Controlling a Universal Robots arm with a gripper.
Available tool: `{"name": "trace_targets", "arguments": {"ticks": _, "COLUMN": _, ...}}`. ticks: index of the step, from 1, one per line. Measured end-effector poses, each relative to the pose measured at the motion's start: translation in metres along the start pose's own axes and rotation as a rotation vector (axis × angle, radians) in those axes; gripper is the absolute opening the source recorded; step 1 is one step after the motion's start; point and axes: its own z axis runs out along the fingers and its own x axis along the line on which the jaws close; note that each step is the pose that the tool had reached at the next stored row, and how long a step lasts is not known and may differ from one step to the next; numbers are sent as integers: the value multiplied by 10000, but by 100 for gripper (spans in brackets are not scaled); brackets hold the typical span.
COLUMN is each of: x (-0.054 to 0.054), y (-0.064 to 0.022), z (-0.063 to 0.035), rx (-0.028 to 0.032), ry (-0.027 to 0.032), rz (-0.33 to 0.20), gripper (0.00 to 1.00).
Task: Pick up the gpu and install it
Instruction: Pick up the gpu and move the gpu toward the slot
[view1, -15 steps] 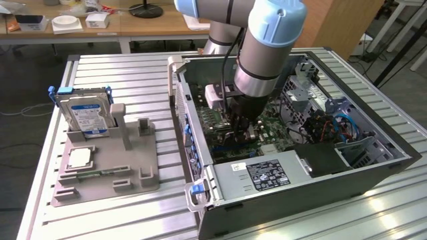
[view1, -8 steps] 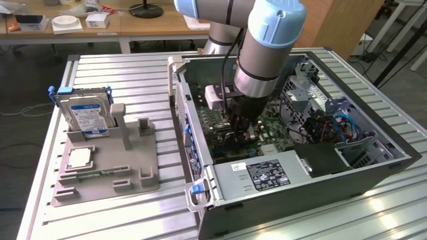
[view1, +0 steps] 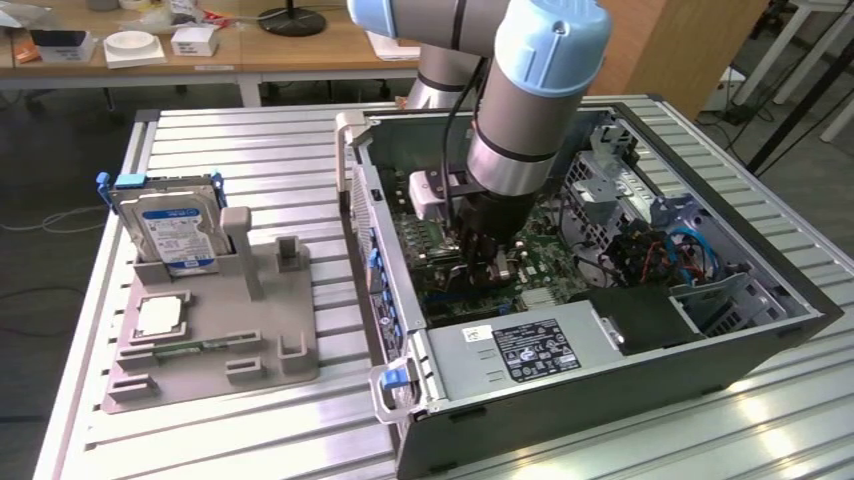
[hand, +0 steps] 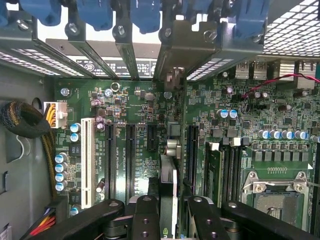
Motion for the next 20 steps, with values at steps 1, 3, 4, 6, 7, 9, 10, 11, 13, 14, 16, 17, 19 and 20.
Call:
{"name": "trace_targets", "arguments": {"ticks": 1, "x": 1, "y": 1, "z": 1, "rx": -1, "ry": 1, "rz": -1, "gripper": 27}}
{"name": "trace_targets", "arguments": {"ticks": 3, "x": 1, "y": 2, "z": 7, "rx": 0, "ry": 1, "rz": -1, "gripper": 27}}
{"name": "trace_targets", "arguments": {"ticks": 4, "x": 0, "y": 4, "z": 8, "rx": 0, "ry": 1, "rz": -1, "gripper": 27}}
{"name": "trace_targets", "arguments": {"ticks": 6, "x": 0, "y": 8, "z": 9, "rx": 2, "ry": 0, "rz": 0, "gripper": 27}}
{"name": "trace_targets", "arguments": {"ticks": 7, "x": 0, "y": 10, "z": 10, "rx": 5, "ry": -1, "rz": -1, "gripper": 27}}
{"name": "trace_targets", "arguments": {"ticks": 9, "x": 1, "y": 19, "z": 10, "rx": 12, "ry": 3, "rz": -4, "gripper": 27}}
{"name": "trace_targets", "arguments": {"ticks": 10, "x": 1, "y": 21, "z": 10, "rx": 13, "ry": 5, "rz": -6, "gripper": 27}}
{"name": "trace_targets", "arguments": {"ticks": 11, "x": 2, "y": 21, "z": 9, "rx": 12, "ry": 6, "rz": -8, "gripper": 27}}
{"name": "trace_targets", "arguments": {"ticks": 13, "x": 2, "y": 21, "z": 7, "rx": 13, "ry": 4, "rz": -8, "gripper": 27}}
{"name": "trace_targets", "arguments": {"ticks": 14, "x": 2, "y": 21, "z": 7, "rx": 12, "ry": 4, "rz": -8, "gripper": 27}}
{"name": "trace_targets", "arguments": {"ticks": 16, "x": 1, "y": 21, "z": 6, "rx": 11, "ry": 6, "rz": -8, "gripper": 27}}
{"name": "trace_targets", "arguments": {"ticks": 17, "x": 1, "y": 21, "z": 6, "rx": 11, "ry": 5, "rz": -8, "gripper": 27}}
{"name": "trace_targets", "arguments": {"ticks": 19, "x": 0, "y": 29, "z": 8, "rx": -4, "ry": -6, "rz": 3, "gripper": 28}}
{"name": "trace_targets", "arguments": {"ticks": 20, "x": 0, "y": 29, "z": 8, "rx": 0, "ry": -4, "rz": 5, "gripper": 28}}
